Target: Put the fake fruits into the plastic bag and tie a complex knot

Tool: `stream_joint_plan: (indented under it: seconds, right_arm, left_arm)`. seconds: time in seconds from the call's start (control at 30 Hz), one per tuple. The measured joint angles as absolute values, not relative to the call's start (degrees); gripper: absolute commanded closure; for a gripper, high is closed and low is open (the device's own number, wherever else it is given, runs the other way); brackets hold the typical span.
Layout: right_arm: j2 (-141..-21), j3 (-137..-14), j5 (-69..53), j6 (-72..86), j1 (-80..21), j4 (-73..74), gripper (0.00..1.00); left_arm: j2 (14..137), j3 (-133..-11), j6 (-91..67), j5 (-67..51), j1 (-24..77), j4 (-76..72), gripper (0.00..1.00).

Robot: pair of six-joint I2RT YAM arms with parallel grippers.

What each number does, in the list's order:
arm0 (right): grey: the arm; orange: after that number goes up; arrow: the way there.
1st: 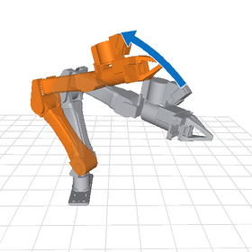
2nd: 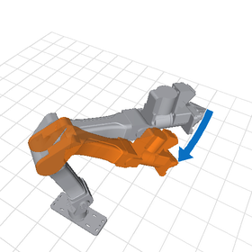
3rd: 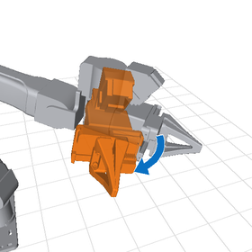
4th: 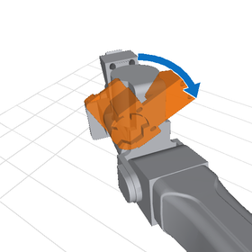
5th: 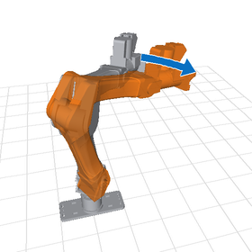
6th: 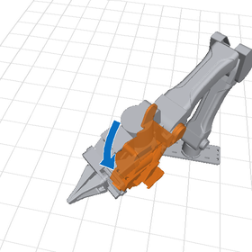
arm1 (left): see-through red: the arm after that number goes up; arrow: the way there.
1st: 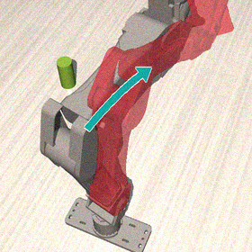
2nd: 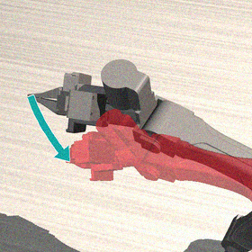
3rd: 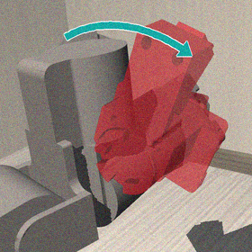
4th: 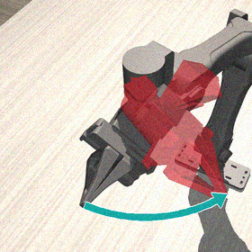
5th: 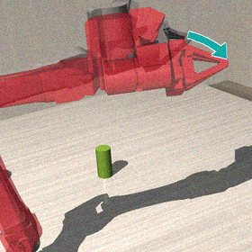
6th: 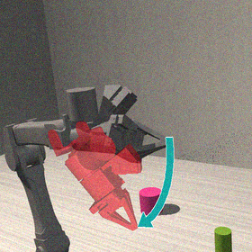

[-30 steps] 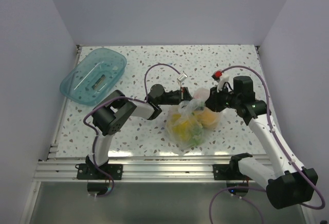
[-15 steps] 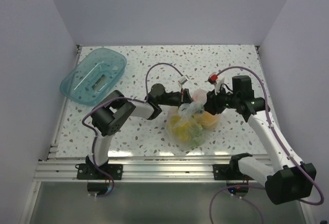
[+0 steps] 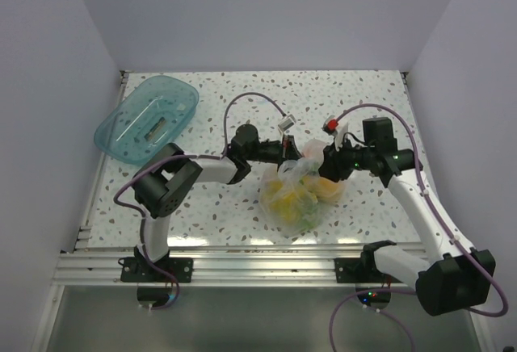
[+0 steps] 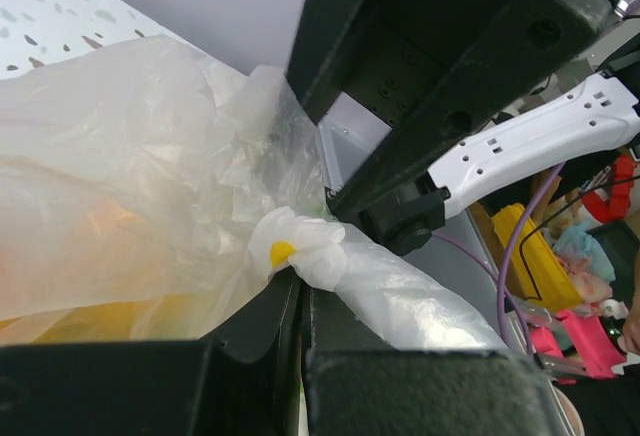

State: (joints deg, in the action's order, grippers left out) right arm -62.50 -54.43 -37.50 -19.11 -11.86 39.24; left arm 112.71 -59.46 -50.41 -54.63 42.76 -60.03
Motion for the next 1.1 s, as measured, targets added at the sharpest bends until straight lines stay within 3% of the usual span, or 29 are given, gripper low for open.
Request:
stream_joint_plan:
  seconds: [0.47,0.8,0.87,0.97,1.1]
  right_arm:
    - [-64.34,-54.46,-47.99,-18.83,-13.45,42.70,0.59]
    - [-63.02,-57.36,-47.20,-20.64,-13.43,47.18,0.64]
    - [-60.62,-57.60,-45.80,-20.71,-13.39,48.62,0.65]
    - [-57.60,-59.11,-43.38,-20.40,-12.75,51.53,0.77]
    - [-55.02,-59.86,-40.97,-19.31,-9.98,52.34,0.85]
  left_arm:
    - [114.04,-62.37,-52.18,-50.24,42.46,-63.33,1.00]
    - [114.85,-62.13,-54.48,-50.11,43.62,-66.15,1.00]
    - [114.87,-62.02,-54.48,-50.11,43.66,-66.06,1.00]
    - [115.13,-62.00,-54.50,-50.11,43.70,-66.13,1.00]
    - [115.70,-62.00,-54.52,-50.11,43.70,-66.13,1.00]
